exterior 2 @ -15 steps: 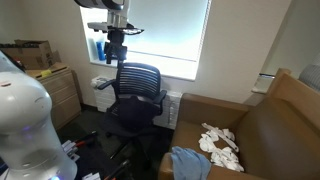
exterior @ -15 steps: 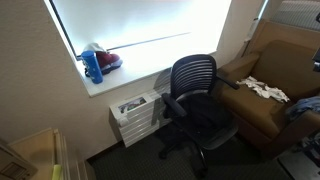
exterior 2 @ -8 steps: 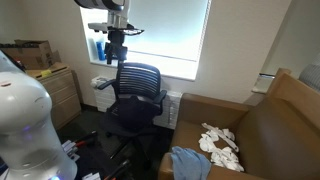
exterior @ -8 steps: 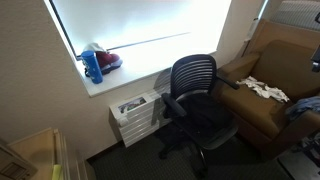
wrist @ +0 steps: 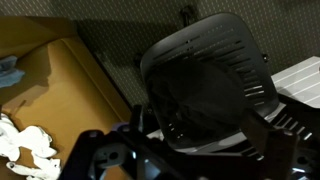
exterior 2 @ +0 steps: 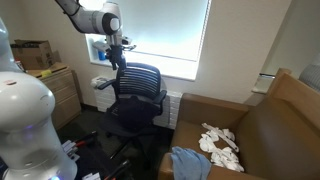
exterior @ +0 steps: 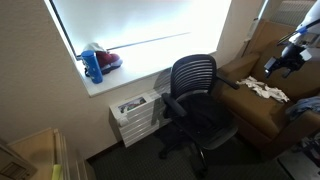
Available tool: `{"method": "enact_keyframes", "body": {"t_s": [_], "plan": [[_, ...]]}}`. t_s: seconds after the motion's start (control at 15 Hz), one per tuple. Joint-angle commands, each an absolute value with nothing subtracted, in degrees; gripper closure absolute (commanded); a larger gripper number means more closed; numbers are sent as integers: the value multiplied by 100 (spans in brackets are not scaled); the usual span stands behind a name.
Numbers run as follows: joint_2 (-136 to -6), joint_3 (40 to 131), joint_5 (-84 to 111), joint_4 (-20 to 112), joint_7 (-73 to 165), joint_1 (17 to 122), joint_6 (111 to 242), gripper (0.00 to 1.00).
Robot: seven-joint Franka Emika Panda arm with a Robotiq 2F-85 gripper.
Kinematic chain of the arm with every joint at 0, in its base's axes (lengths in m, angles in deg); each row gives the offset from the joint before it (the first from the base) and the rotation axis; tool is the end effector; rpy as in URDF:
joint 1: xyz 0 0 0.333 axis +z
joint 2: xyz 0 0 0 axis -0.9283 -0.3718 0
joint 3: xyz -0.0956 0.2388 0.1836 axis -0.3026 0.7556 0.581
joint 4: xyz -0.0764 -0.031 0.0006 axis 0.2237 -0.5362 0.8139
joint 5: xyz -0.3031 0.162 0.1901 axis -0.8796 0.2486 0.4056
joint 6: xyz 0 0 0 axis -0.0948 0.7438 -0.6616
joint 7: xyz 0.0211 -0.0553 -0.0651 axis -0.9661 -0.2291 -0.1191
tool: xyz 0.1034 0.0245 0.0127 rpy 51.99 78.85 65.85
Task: Move the pair of trousers from the chair to the couch
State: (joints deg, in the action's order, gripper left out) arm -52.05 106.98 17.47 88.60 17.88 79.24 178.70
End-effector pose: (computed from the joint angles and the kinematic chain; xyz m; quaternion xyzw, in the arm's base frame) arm 0.4420 0.2407 0.3521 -0.9985 0.0422 -0.0314 0.0179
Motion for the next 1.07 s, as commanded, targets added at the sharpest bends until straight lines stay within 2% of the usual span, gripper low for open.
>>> {"method": "enact_keyframes", "body": {"t_s": [0.0, 0.33, 0.73, 0.87, 1.0], "plan": [[-5388, 10638, 1467, 8859, 1465, 8112, 18147, 0], [-5679, 10615, 1170, 8845, 1148, 8250, 18457, 0], [-6152, 10377, -421, 9017, -613, 8465, 20142, 0], [-6357, 10309, -1407, 8919, -1338, 8532, 20205, 0], [-6266, 10433, -1218, 8951, -1236, 8448, 20030, 0]]}}
